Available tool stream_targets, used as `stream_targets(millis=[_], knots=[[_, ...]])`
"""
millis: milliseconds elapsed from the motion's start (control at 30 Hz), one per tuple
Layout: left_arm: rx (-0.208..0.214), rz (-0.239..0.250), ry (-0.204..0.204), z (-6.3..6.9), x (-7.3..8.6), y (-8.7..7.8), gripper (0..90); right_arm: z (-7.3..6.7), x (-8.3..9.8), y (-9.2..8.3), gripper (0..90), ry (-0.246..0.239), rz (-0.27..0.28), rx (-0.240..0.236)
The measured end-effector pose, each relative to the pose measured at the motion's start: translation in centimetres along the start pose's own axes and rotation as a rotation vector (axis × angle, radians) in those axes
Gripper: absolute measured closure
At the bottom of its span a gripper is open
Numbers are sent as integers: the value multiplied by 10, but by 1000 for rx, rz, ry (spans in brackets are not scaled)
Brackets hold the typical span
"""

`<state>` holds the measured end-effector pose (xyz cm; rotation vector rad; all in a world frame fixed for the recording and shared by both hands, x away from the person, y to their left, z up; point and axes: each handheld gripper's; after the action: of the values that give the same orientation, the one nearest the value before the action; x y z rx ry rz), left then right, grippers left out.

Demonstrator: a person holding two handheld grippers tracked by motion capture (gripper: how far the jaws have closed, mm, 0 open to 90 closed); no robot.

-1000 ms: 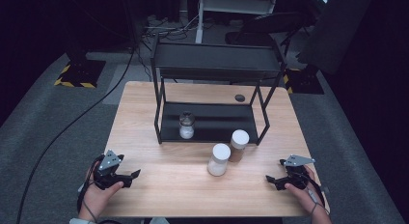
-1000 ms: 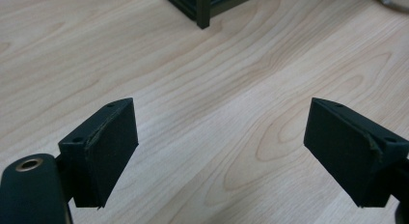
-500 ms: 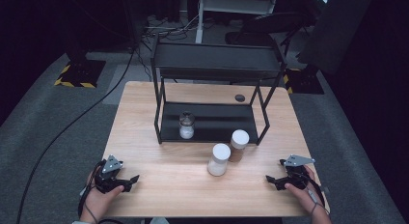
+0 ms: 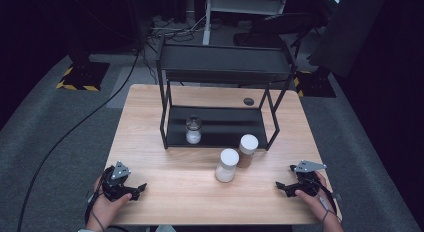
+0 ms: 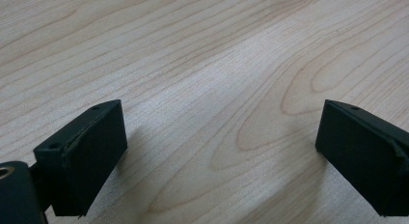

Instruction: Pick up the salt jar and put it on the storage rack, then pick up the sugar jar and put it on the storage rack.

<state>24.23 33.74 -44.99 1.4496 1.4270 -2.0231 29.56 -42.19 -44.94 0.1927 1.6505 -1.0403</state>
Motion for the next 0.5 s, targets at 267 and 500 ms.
stream_targets(millis=[267, 500], knots=[[-1, 1, -1, 0, 0, 0, 34, -1, 0, 0, 28, 4, -2, 6], [-1, 0, -5, 0, 0, 0, 34, -1, -3, 0, 43, 3, -10, -2]])
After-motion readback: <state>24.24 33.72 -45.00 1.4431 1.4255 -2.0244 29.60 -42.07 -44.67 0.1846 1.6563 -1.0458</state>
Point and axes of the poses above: each handheld gripper's, and its own axes: y roughly forward along the jaws, x roughly out of its underside, z roughly to its right, and after that the axes turned 12 degrees about z, right-handed
